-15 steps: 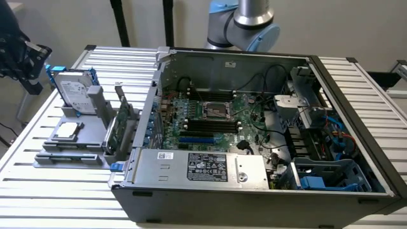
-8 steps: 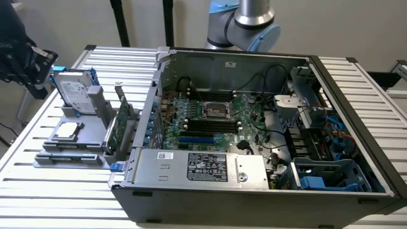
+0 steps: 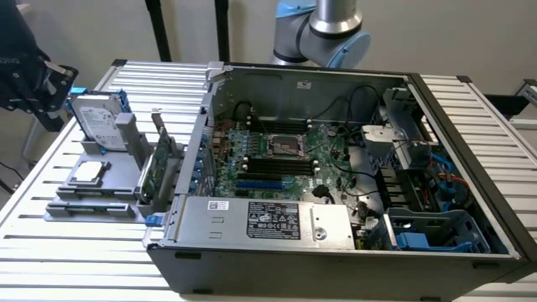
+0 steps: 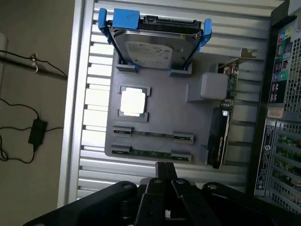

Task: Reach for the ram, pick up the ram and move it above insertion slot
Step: 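Reach for the ram, then pick up the ram and move it above insertion slot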

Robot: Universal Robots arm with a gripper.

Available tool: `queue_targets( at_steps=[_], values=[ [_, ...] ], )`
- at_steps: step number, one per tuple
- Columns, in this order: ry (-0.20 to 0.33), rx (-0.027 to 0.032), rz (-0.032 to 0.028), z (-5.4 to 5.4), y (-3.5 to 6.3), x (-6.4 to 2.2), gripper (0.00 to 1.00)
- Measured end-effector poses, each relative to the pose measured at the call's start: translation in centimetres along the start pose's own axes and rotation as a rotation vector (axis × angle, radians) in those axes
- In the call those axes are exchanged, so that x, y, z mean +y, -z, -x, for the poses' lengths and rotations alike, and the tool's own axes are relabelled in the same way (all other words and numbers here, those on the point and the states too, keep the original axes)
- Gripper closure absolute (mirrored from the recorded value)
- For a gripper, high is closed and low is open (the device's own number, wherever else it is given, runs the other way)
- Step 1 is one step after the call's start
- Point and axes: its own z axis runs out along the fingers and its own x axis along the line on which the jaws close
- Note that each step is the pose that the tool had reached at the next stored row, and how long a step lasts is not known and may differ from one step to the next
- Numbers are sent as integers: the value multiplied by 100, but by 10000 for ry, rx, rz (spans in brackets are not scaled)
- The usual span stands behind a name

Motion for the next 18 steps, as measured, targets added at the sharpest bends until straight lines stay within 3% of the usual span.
queue_targets(
  at_steps=[18],
  values=[
    [3266,125,-4,0,-29,-1,89]
  ],
)
